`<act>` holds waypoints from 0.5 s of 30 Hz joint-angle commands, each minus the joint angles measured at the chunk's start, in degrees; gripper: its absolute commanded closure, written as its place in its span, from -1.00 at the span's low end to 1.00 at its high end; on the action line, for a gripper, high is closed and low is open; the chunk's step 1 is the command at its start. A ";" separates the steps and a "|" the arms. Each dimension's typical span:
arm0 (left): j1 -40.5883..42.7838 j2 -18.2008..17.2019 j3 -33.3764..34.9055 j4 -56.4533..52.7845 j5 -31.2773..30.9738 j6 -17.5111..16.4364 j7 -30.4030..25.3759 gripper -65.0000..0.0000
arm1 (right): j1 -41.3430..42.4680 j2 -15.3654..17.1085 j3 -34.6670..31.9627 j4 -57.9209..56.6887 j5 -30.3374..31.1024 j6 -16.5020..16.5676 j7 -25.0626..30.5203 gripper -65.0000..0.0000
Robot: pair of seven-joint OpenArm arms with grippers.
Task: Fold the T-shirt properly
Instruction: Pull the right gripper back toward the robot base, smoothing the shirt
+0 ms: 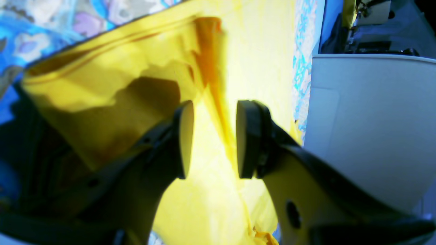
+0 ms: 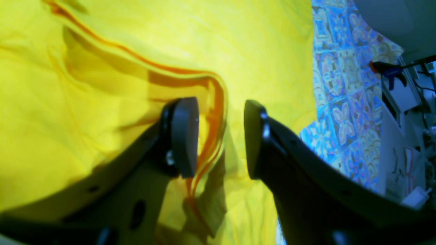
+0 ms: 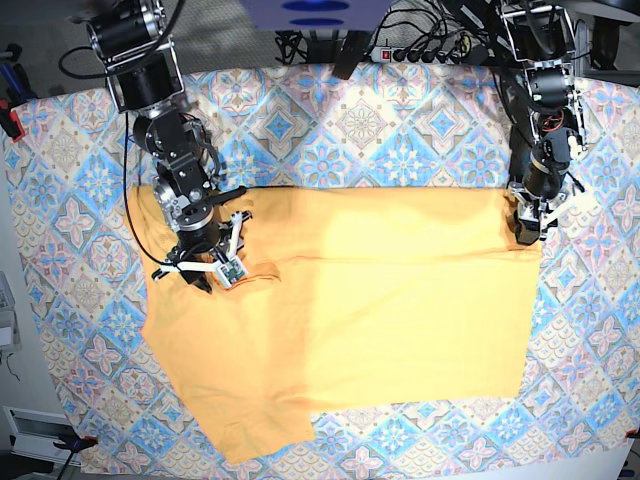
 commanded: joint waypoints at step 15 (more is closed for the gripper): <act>11.63 0.28 -0.18 13.65 -0.69 -0.93 0.16 0.36 | -15.43 0.73 7.19 15.21 -3.63 -0.71 0.85 0.32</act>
